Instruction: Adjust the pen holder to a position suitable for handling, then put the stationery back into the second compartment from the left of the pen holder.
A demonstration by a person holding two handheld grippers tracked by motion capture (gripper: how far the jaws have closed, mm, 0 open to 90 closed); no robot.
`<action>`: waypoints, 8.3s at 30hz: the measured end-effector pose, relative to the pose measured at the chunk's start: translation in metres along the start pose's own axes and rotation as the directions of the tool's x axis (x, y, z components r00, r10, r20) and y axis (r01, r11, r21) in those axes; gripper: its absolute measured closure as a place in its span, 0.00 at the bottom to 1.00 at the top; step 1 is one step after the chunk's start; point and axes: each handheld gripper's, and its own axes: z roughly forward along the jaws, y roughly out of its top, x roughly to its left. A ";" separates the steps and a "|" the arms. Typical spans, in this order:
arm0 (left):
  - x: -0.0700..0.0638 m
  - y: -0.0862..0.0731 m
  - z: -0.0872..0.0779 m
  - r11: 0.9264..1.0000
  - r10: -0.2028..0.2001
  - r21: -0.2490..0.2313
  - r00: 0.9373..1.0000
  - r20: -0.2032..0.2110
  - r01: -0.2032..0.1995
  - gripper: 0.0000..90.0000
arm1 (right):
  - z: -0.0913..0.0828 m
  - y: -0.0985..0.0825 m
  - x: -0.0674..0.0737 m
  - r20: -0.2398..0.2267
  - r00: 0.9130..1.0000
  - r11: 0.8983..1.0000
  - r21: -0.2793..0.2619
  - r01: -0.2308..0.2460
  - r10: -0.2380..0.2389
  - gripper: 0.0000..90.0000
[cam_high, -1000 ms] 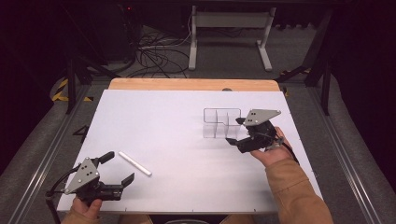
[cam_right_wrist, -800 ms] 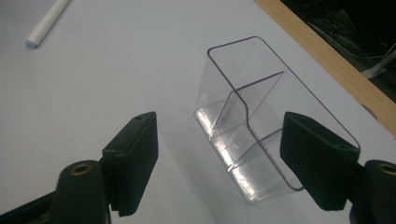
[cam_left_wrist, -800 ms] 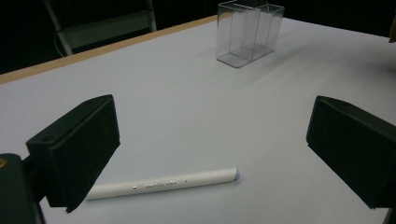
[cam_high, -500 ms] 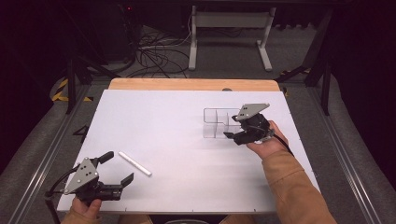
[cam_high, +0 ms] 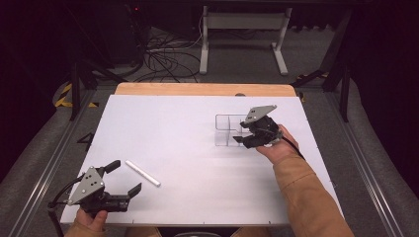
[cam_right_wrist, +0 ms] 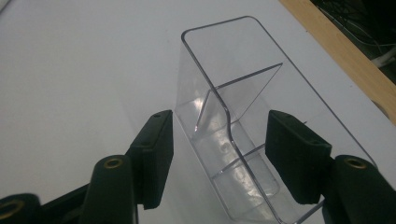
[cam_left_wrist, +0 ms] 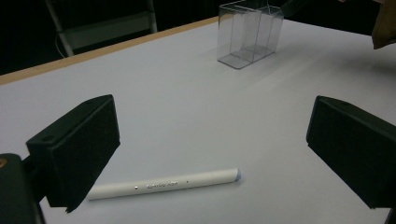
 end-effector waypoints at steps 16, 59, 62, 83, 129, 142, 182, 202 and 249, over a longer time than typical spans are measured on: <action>0.001 0.000 0.000 1.000 0.003 0.007 1.000 -0.005 -0.002 0.04 | 0.023 0.003 0.002 0.018 1.000 0.997 0.073 0.017 -0.018 0.59; 0.001 0.000 0.000 1.000 -0.002 0.006 1.000 -0.003 0.002 0.04 | 0.021 0.009 0.012 -0.053 0.996 0.994 0.069 0.081 -0.077 0.97; 0.001 0.000 0.000 1.000 -0.007 0.004 1.000 -0.003 0.007 0.04 | 0.016 0.012 0.014 -0.060 0.995 0.996 0.048 0.078 -0.075 0.97; 0.001 -0.001 -0.002 1.000 -0.004 0.007 1.000 -0.007 0.004 0.04 | 0.019 0.055 0.072 -0.249 0.939 0.970 -0.012 0.244 -0.239 0.97; 0.000 -0.001 -0.002 1.000 -0.001 0.009 1.000 -0.008 0.001 0.04 | 0.044 0.055 0.091 -0.323 0.909 0.960 0.007 0.281 -0.264 0.95; 0.002 -0.001 0.000 1.000 -0.009 0.008 1.000 -0.002 0.009 0.04 | 0.034 0.056 0.091 -0.309 0.918 0.968 -0.043 0.248 -0.249 0.74; 0.004 -0.004 -0.018 0.999 -0.027 -0.024 0.998 -0.048 0.026 0.04 | 0.031 0.106 0.124 -0.233 0.972 0.974 -0.224 -0.045 -0.009 0.27; 0.007 -0.006 -0.023 0.999 -0.036 -0.041 0.998 -0.046 0.034 0.04 | 0.090 0.132 0.159 -0.275 0.961 0.989 -0.142 -0.048 0.007 0.31; 0.011 -0.012 -0.041 0.996 -0.071 -0.059 0.994 -0.079 0.066 0.04 | 0.179 0.137 0.203 -0.285 0.958 0.999 0.047 -0.002 0.016 0.53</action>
